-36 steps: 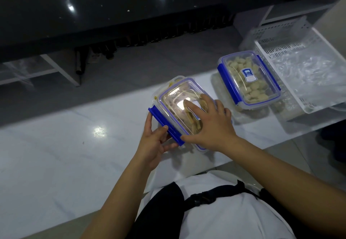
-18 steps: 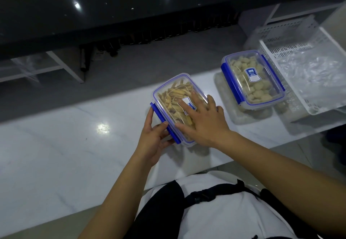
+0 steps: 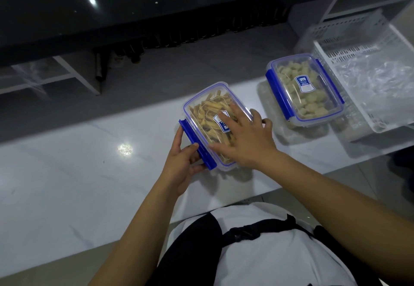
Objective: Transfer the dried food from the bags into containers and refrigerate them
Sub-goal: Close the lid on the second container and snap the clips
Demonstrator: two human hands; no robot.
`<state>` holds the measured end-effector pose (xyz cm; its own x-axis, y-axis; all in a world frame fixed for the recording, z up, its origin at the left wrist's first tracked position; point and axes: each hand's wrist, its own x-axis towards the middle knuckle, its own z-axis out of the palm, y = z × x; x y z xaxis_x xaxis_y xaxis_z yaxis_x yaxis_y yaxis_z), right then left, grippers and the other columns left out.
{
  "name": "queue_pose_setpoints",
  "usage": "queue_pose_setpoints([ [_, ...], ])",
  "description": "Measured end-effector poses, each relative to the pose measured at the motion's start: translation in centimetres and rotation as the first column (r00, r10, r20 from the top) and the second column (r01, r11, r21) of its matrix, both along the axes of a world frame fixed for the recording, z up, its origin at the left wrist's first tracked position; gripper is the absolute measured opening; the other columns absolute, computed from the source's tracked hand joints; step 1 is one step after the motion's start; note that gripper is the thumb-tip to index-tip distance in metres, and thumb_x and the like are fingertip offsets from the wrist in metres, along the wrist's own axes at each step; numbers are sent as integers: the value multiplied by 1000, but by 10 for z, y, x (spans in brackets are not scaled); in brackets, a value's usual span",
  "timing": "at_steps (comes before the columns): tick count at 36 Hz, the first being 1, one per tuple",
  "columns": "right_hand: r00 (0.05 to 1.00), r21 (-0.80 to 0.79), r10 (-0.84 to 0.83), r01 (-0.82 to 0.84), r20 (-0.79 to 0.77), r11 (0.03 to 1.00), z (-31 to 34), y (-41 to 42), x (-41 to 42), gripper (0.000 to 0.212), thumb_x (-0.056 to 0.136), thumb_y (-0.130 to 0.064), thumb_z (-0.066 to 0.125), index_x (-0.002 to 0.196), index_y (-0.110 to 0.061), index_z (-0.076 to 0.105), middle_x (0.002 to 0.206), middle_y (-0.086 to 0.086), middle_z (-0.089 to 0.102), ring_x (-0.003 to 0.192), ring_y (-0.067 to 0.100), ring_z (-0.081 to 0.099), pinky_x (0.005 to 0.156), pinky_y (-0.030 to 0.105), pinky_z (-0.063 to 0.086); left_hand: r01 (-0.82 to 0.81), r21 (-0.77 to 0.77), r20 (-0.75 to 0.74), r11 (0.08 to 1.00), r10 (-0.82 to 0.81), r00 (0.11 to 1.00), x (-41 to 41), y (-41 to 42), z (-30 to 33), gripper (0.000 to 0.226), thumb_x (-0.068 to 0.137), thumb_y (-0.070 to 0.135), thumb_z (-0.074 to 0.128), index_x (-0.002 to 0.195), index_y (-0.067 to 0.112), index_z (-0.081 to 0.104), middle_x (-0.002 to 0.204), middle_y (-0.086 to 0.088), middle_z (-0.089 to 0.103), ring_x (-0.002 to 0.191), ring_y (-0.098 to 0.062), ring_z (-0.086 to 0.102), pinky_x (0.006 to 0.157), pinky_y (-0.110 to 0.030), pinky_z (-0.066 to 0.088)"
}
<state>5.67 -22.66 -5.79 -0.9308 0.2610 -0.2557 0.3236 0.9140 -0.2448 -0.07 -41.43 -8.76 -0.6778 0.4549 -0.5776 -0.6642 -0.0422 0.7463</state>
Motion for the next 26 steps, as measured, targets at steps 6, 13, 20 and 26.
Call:
queue_pose_setpoints([
  [6,995,117,-16,4,99,993,-1,-24,-14,120,59,-96,42,154,-38,-1,165,3,-11,145,49,-4,111,68,13,-2,3,0,1000,2,1000,1,0,0,64,104,9,50,149,50,31,102,8,77,99,-25,75,66,-42,61],
  [13,992,-1,-112,112,-50,994,-1,-12,-4,110,59,-87,52,152,-43,12,163,3,6,145,41,10,114,61,20,-3,13,14,1000,3,1000,5,1,2,62,103,10,53,143,53,35,110,1,76,104,-29,73,70,-44,61],
  [20,998,110,-32,26,50,994,-9,-13,-8,110,62,-94,34,153,-44,-3,165,1,-9,146,45,0,115,62,14,10,-4,9,1000,-10,1000,3,2,5,61,103,11,53,139,57,37,107,3,76,102,-29,74,68,-43,61],
  [26,995,31,13,-16,97,999,0,-11,-7,99,71,-93,18,154,-45,-7,167,-1,-14,148,46,-4,117,62,11,17,-63,-49,998,-20,999,2,4,9,63,103,15,54,148,52,32,100,5,77,94,-26,76,65,-40,61],
])
